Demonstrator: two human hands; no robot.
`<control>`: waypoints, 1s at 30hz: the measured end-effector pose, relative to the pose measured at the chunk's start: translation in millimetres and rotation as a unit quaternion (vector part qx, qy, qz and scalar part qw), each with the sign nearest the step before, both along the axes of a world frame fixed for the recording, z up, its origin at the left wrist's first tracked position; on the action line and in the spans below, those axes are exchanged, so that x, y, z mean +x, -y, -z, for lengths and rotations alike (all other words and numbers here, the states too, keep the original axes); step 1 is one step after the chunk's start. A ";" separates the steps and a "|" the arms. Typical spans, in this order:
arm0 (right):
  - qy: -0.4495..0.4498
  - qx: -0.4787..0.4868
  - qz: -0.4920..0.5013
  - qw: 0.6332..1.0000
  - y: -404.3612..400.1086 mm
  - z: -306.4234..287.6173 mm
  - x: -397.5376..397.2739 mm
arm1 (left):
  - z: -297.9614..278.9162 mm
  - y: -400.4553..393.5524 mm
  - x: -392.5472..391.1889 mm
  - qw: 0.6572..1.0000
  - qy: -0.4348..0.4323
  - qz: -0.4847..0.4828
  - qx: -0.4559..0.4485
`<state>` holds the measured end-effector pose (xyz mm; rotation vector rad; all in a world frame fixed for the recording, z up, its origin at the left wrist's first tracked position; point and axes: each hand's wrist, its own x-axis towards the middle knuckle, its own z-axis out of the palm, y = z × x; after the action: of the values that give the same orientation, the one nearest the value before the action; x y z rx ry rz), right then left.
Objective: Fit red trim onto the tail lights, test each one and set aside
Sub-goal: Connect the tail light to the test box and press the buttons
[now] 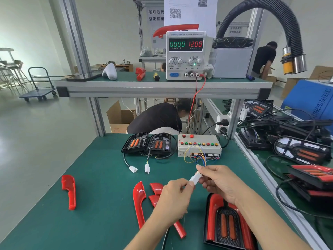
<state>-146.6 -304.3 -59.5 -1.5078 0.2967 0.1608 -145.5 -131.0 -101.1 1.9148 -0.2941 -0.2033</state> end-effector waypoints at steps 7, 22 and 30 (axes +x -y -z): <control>-0.016 0.020 -0.023 0.999 3.9 -0.6 1.7 | -0.2 -3.0 2.9 1.000 0.000 -0.003 0.005; -0.007 -0.034 0.005 0.999 -0.7 3.1 3.5 | -7.8 -7.2 -6.3 0.993 0.089 -0.074 -0.006; 0.009 -0.086 0.021 0.996 -6.8 3.7 7.1 | -8.1 -1.9 -16.0 0.972 0.181 -0.119 0.088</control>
<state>-139.6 -297.4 -63.3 -1.6718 0.3355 0.0892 -161.5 -129.1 -93.1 2.1401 -0.2929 0.2919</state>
